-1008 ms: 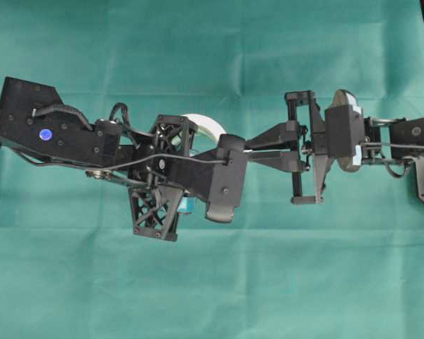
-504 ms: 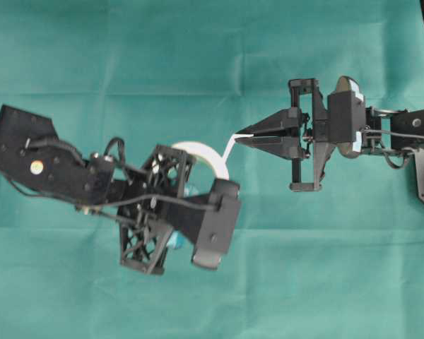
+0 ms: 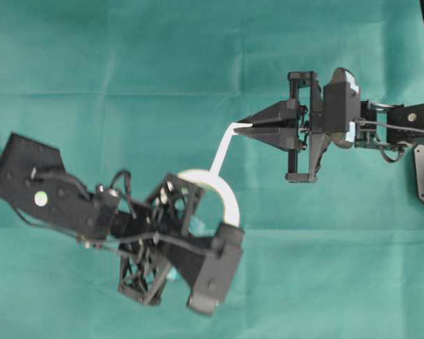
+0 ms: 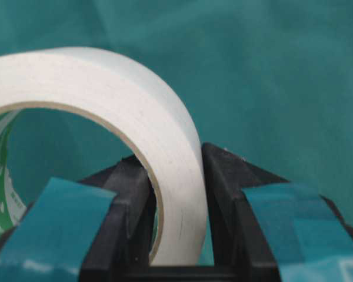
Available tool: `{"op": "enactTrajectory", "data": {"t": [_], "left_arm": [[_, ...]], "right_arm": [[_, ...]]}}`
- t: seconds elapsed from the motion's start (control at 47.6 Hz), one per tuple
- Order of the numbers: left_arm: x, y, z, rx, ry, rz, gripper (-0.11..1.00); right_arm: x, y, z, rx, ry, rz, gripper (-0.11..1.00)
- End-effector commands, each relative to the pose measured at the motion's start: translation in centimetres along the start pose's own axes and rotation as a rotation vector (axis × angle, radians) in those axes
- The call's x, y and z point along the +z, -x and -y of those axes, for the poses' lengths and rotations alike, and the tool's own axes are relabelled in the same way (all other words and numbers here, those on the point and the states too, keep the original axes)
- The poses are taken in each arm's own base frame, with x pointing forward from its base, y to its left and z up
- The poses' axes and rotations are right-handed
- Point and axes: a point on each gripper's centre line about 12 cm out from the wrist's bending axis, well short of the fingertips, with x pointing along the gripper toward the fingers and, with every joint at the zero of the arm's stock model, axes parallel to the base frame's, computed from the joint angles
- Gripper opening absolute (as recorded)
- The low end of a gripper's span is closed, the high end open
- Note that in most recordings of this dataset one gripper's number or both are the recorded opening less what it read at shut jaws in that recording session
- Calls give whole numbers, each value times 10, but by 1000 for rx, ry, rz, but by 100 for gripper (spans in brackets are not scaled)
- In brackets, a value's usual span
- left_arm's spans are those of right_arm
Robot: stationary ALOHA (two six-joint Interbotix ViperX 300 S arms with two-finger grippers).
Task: Peel off the duct tape with your right arm.
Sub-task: 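Pull the left gripper with the roll down-left, away from the right gripper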
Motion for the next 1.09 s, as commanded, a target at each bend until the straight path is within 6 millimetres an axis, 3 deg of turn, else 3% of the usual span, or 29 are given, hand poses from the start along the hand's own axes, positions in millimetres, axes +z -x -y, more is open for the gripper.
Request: {"op": "enactTrajectory", "data": {"t": [0.0,0.189,0.399,0.798,1.071], "left_arm": [[23,17,15,-12,-49,84,20],[38,14,22,-16,-99,118,20],[54,24,28,-7,-167,209,20],[68,38,58,-21,-314,295,20],[74,49,68,-20,-352,359,20]], "right_arm": [[10,-4,12,-34,-8,33,-9],[13,-13,18,-51,-4,40,-9],[12,-25,28,-71,2,37,-9],[5,-42,46,-114,-6,15,-9],[2,-48,51,-124,-6,6,-9]]}}
